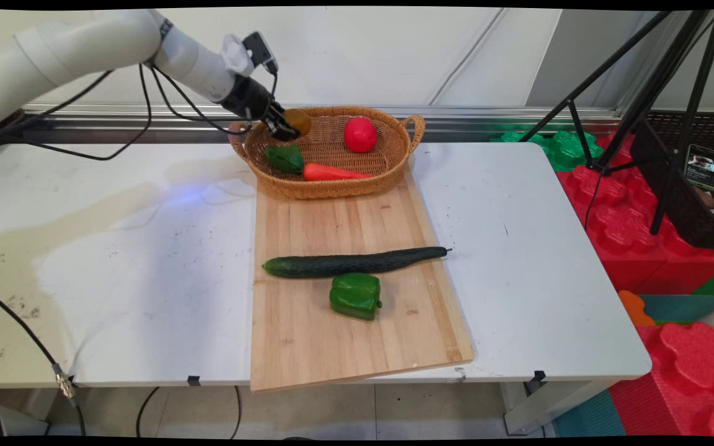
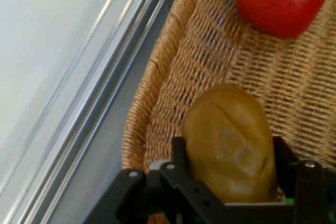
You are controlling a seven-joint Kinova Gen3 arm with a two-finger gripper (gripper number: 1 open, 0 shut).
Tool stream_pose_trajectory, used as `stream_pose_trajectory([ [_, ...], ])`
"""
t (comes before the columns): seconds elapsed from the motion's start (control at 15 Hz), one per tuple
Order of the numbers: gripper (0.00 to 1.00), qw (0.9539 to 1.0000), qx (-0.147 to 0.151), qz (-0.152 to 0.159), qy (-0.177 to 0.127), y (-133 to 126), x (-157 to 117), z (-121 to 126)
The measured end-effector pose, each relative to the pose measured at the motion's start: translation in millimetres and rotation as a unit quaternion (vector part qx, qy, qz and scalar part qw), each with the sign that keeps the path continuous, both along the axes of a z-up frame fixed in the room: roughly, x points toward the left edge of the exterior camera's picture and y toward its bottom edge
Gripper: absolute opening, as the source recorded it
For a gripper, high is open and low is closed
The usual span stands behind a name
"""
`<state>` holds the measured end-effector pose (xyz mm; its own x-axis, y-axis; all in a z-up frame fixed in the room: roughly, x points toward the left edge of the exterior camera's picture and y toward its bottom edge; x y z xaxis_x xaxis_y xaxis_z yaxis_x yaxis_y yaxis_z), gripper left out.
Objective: Place the picked object on the cutting board
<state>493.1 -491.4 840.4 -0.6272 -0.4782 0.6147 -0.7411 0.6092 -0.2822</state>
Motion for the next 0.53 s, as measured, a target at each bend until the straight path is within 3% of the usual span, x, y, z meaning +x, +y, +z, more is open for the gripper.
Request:
stream_pose_trajectory([
  [0.53,0.00,0.9984,-0.014,-0.045,0.030,52,15,57],
])
